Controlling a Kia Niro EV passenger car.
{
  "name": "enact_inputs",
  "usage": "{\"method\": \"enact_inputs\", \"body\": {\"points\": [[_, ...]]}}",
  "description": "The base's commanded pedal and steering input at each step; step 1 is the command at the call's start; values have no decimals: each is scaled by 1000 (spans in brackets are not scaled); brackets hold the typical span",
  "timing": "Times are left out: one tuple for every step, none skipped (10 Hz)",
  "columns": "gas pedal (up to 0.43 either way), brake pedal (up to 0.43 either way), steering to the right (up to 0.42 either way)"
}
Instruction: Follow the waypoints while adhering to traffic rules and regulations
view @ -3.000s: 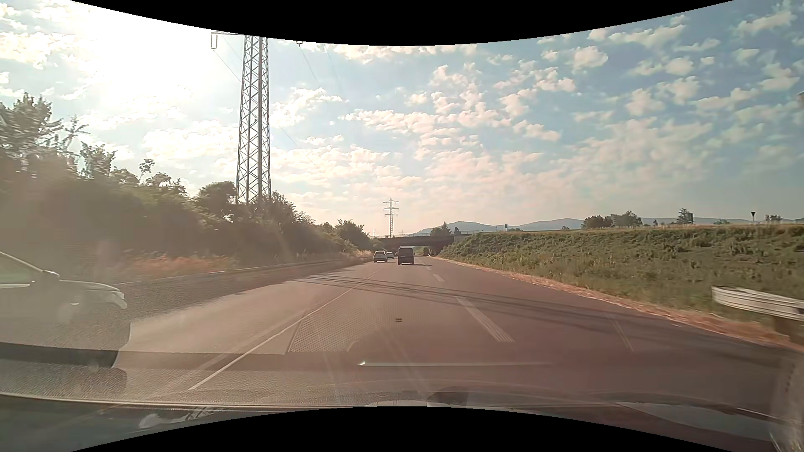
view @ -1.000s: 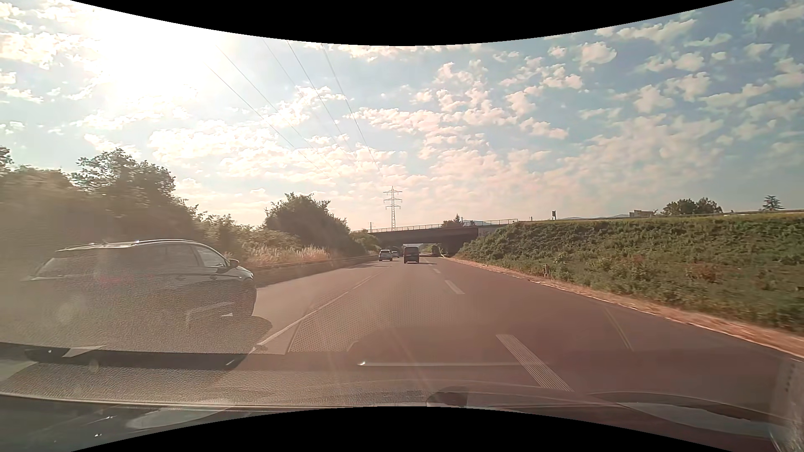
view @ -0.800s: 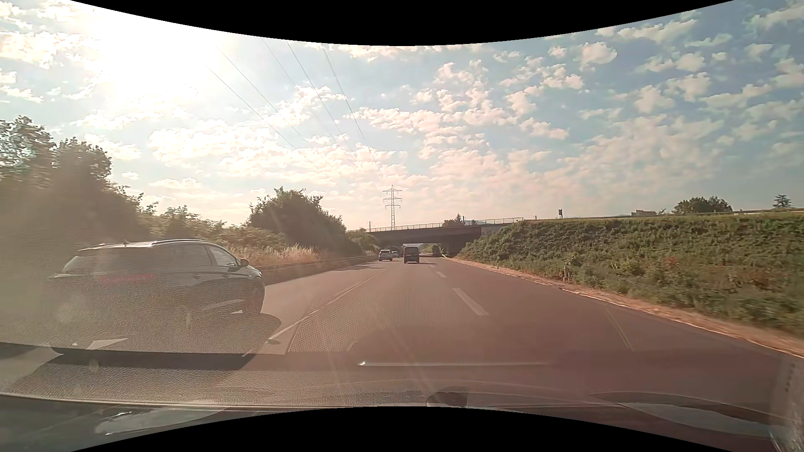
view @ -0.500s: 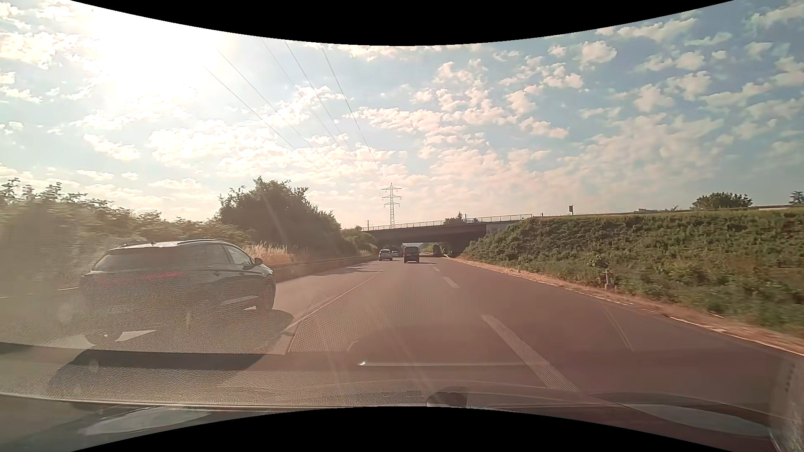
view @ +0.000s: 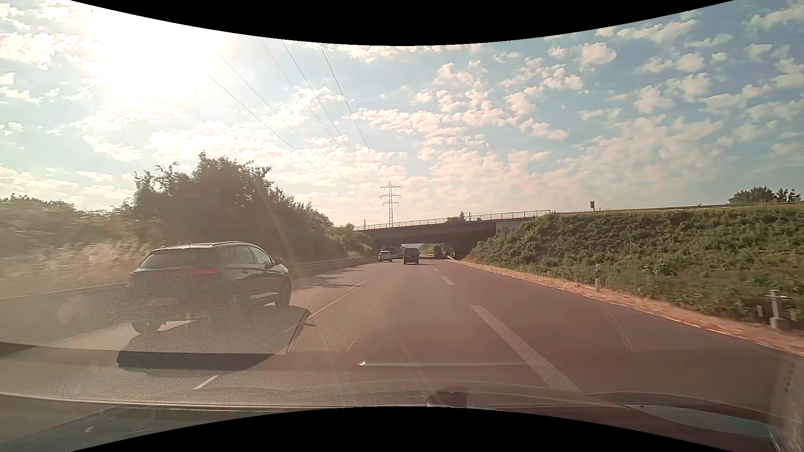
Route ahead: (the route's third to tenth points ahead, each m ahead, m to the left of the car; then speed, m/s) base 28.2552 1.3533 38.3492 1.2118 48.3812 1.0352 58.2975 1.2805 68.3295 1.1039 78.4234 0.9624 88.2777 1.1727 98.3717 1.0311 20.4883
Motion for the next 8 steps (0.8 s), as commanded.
{"method": "enact_inputs", "body": {"points": [[150, 0, 0], [150, 0, 0], [150, 0, 0], [150, 0, 0], [157, 0, 0], [157, 0, 0], [157, 0, 0], [157, 0, 0]]}}
